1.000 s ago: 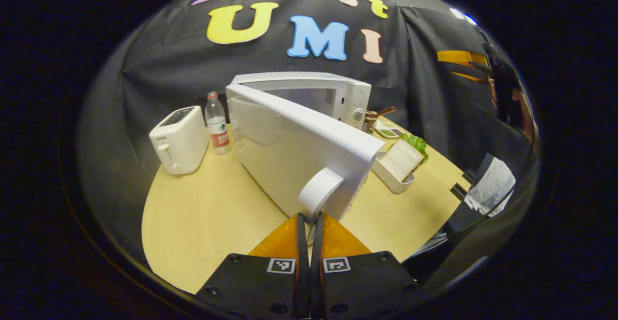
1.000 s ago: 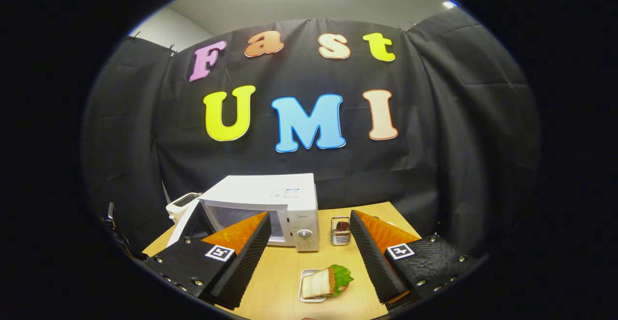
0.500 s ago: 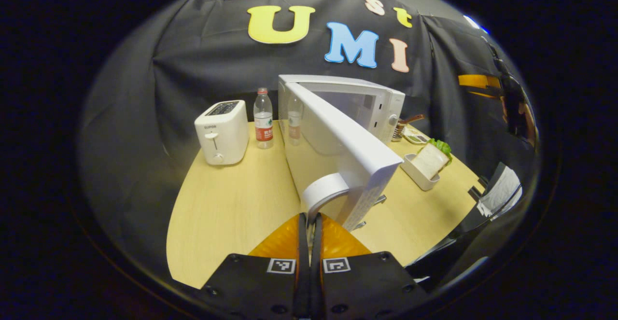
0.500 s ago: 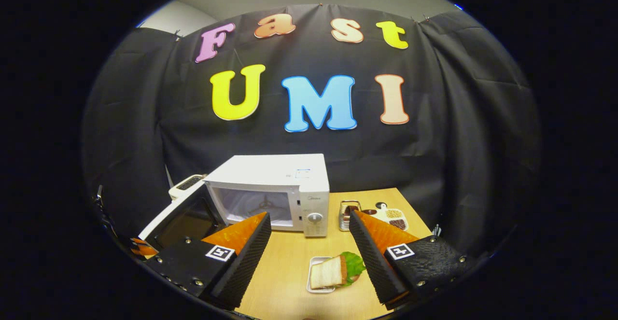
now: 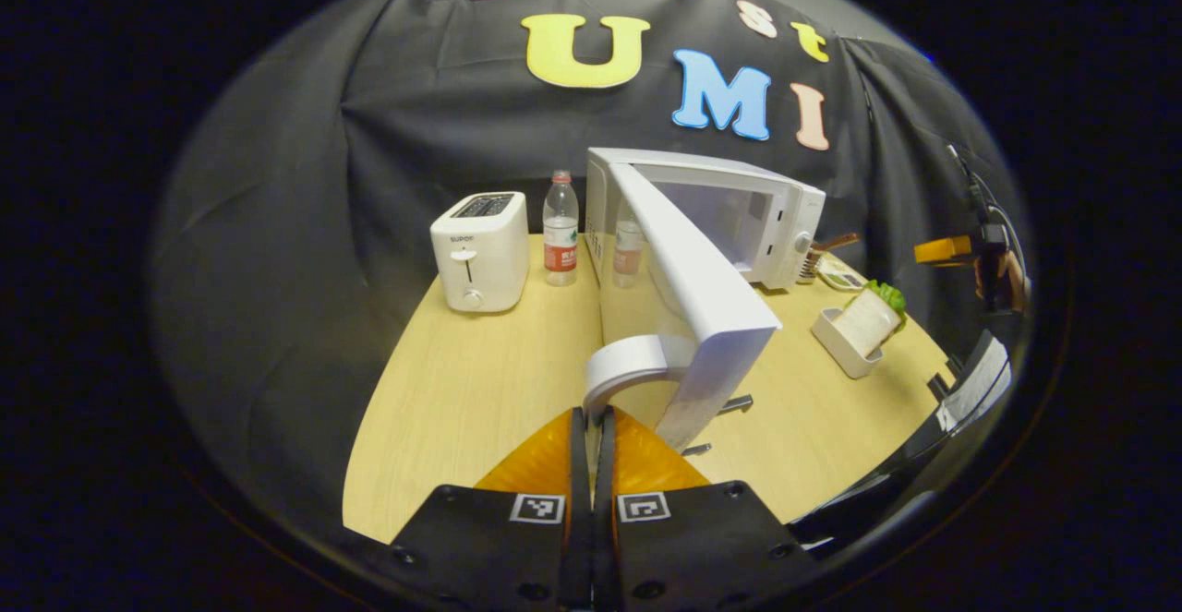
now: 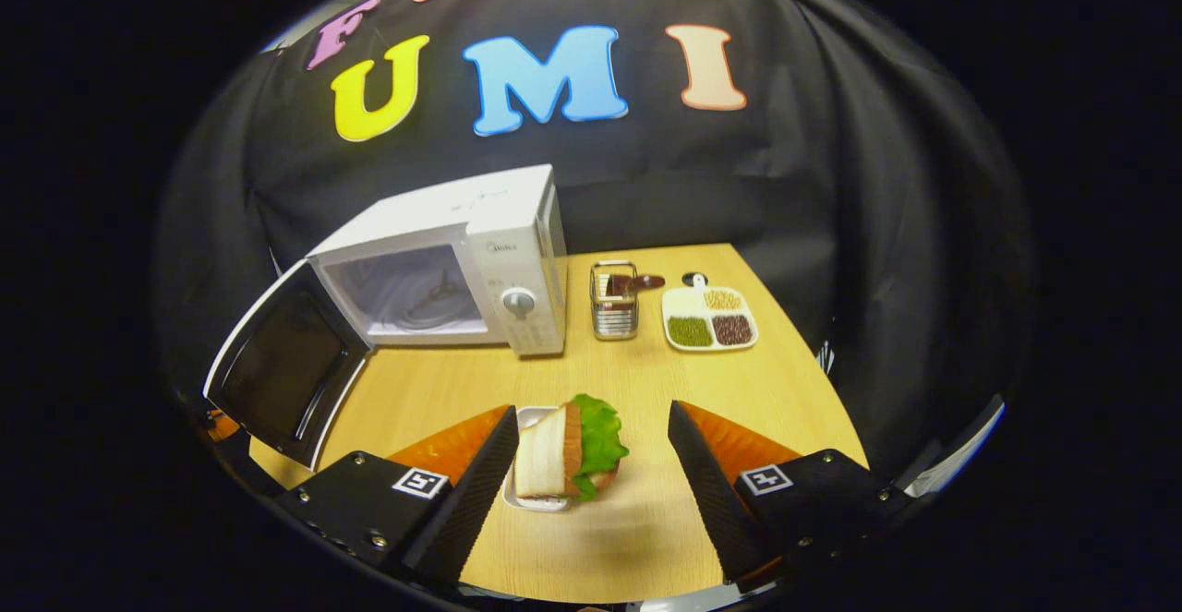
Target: Open the microwave oven with the left hand, put the food in, and close the microwave oven.
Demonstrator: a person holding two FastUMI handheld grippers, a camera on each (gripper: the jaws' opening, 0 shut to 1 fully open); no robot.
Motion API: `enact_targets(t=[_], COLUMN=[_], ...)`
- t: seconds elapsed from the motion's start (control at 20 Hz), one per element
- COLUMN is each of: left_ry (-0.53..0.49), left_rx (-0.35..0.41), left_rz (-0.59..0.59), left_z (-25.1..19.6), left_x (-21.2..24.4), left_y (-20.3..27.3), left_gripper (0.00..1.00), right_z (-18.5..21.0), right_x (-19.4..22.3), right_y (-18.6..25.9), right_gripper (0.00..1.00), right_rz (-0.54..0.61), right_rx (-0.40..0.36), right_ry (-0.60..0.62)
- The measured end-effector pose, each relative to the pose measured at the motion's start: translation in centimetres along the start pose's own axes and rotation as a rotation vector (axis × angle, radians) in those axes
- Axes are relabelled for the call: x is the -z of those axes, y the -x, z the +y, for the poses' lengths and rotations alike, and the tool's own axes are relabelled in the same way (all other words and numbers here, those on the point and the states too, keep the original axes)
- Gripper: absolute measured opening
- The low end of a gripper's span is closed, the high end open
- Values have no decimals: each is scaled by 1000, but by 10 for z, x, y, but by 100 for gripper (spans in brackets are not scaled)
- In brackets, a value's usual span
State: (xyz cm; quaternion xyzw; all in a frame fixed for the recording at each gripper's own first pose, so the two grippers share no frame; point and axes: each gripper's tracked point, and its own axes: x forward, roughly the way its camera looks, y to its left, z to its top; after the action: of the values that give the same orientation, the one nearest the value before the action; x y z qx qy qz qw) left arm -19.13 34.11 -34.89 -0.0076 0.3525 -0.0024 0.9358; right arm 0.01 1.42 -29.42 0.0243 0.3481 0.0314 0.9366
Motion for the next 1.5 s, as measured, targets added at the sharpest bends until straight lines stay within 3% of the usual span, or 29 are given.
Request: enact_targets(t=[0.15,0.2,0.3,0.4,0.5,0.55,0.75,0.95,1.0,1.05,1.1,1.2,1.25,1.3,1.35,1.5], left_ry=[-16,1,46,75,77,75,47,12,2,-3,-6,-6,-6,-4,-4,1], left_rx=[-82,-124,-198,-253,-285,-284,-166,-62,-54,-44,-33,-21,-23,-27,-29,-50], left_rz=[-15,-30,-36,-93,-206,-280,-526,-611,-619,-626,-627,-597,-591,-589,-591,-598], left_z=[6,12,19,5,-26,-47,-153,-227,-237,-247,-257,-272,-277,-282,-286,-293], left_x=[-2,-4,-8,-33,-83,-114,-238,-305,-312,-319,-322,-320,-321,-323,-326,-336], left_y=[11,18,42,73,107,119,133,122,118,116,110,99,97,97,98,101], left_gripper=[13,28,42,51,51,51,98,100,100,99,98,99,98,98,98,97], right_z=[-5,-5,-5,-4,0,2,7,7,8,14,19,22,24,18,19,26], right_x=[34,43,56,62,69,73,87,92,91,93,88,82,82,79,76,65], right_y=[-18,-25,-37,-43,-47,-49,-57,-64,-66,-66,-66,-68,-65,-63,-62,-53], right_gripper=[99,100,100,95,95,95,95,95,87,88,81,39,26,25,12,14], right_rz=[110,142,195,223,252,267,326,372,382,393,389,399,402,393,389,370], right_rx=[-66,-89,-125,-158,-191,-209,-242,-269,-281,-317,-357,-387,-405,-386,-388,-425], right_ry=[-75,-114,-184,-231,-250,-251,-220,-265,-284,-309,-342,-362,-330,-299,-284,-274])
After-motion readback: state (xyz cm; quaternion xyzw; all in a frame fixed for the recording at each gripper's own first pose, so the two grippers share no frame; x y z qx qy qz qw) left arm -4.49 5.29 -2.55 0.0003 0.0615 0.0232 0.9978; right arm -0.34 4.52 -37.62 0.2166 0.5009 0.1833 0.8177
